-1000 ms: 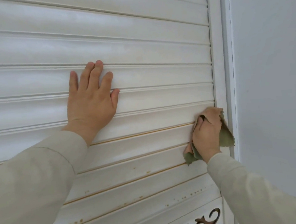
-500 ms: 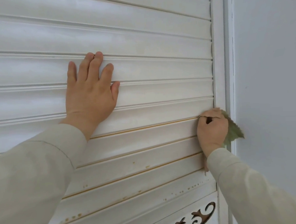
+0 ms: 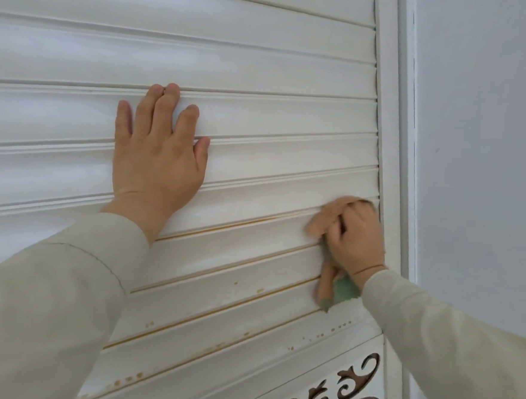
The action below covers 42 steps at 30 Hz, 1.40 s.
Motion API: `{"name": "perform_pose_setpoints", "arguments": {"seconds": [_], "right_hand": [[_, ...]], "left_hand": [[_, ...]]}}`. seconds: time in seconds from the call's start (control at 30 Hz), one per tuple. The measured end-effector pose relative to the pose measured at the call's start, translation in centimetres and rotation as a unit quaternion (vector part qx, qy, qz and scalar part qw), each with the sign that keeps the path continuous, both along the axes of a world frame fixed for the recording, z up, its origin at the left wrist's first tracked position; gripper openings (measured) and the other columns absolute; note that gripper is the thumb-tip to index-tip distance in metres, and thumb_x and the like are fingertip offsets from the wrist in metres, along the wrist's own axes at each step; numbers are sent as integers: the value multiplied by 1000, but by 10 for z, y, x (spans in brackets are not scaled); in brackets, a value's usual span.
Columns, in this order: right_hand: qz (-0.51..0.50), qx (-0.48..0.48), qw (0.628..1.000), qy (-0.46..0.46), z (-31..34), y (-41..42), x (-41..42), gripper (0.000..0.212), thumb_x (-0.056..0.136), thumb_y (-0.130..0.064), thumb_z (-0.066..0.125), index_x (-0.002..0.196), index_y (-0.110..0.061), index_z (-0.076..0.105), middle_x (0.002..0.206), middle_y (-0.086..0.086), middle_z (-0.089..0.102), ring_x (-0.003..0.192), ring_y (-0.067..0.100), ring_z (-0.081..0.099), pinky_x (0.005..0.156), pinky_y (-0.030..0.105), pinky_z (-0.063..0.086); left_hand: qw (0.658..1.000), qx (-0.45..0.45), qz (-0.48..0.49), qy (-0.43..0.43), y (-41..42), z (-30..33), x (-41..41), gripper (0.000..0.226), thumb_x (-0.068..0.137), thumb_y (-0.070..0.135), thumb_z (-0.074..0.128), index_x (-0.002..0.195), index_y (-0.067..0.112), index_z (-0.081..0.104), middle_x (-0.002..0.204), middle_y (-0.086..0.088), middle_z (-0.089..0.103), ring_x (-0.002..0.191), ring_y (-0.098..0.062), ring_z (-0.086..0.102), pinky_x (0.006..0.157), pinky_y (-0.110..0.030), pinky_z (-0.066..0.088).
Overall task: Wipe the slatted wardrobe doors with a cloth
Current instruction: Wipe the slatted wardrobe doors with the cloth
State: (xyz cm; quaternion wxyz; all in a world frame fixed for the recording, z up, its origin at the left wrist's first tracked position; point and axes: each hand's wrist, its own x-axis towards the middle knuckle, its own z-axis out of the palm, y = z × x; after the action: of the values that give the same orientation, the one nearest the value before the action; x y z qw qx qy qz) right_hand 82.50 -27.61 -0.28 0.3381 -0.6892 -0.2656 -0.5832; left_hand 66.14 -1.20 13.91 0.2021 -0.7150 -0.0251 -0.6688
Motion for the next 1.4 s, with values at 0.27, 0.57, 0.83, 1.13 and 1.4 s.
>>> {"name": "perform_pose_setpoints", "arguments": {"seconds": [0.27, 0.57, 0.83, 1.13, 1.4], "right_hand": [[-11, 104, 994, 22, 2, 23, -5, 29, 87, -17, 46, 77, 1, 66, 78, 16, 61, 80, 33, 54, 79, 37, 40], [92, 56, 990, -95, 4, 106, -73, 14, 79, -8, 54, 69, -4, 63, 76, 14, 60, 75, 29, 51, 74, 35, 43], [84, 51, 991, -87, 4, 126, -96, 17, 80, -10, 51, 70, -2, 63, 77, 15, 61, 76, 32, 54, 75, 36, 42], [60, 62, 996, -31, 3, 176, -143, 22, 82, -13, 49, 74, 0, 65, 81, 17, 63, 81, 35, 58, 80, 39, 44], [70, 54, 996, -29, 2, 228, -194, 20, 82, -11, 50, 72, -2, 65, 78, 15, 60, 77, 32, 54, 76, 37, 41]], "left_hand": [[1000, -9, 13, 10, 0, 0, 1, 44, 99, 39, 42, 134, 13, 49, 154, -14, 36, 145, -34, 27, 117, -59, 17], [999, -9, 12, 43, -1, -4, -8, 47, 97, 38, 47, 138, 16, 50, 156, -15, 34, 147, -34, 25, 118, -57, 17], [993, 58, 11, 105, 30, -6, -62, 41, 84, 32, 54, 120, 14, 62, 136, -13, 52, 125, -36, 47, 109, -48, 31], [988, -122, 84, -45, 131, -3, -172, 46, 81, 30, 55, 122, 10, 52, 135, -18, 47, 121, -39, 45, 99, -46, 31], [992, -65, 29, 106, 182, -24, -205, 60, 84, 32, 70, 139, 15, 51, 148, -12, 41, 135, -34, 37, 116, -54, 19]]}}
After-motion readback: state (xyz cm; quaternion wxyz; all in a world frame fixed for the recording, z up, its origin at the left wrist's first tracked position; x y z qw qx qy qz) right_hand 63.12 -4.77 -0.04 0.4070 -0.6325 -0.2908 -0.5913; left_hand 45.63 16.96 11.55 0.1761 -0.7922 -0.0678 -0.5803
